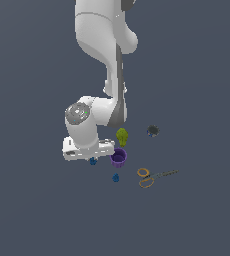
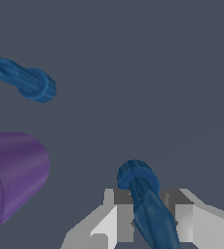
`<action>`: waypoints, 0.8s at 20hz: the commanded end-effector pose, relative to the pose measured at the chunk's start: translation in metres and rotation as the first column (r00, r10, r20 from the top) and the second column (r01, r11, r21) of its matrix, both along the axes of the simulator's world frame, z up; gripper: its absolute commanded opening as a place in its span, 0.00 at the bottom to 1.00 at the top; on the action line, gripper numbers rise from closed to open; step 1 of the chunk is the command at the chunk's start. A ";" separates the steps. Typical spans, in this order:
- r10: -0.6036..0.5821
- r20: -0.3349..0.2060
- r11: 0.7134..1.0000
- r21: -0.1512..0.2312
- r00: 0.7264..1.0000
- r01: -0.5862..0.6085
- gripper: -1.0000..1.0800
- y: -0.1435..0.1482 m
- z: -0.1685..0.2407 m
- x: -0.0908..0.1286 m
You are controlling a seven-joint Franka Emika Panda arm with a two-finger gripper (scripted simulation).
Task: Pick up a designated object from a clutter of objects.
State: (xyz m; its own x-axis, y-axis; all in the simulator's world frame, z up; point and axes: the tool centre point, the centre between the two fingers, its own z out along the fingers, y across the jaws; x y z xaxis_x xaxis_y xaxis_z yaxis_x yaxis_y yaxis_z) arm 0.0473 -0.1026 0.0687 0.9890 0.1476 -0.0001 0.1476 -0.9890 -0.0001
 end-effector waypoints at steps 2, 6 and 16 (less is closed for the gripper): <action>-0.001 0.001 1.000 0.000 1.000 0.001 0.00 -0.010 0.020 -0.007; -0.001 0.001 1.000 0.000 1.000 0.001 0.00 -0.024 0.052 -0.019; -0.001 0.001 1.000 0.002 1.000 0.001 0.00 -0.073 0.157 -0.058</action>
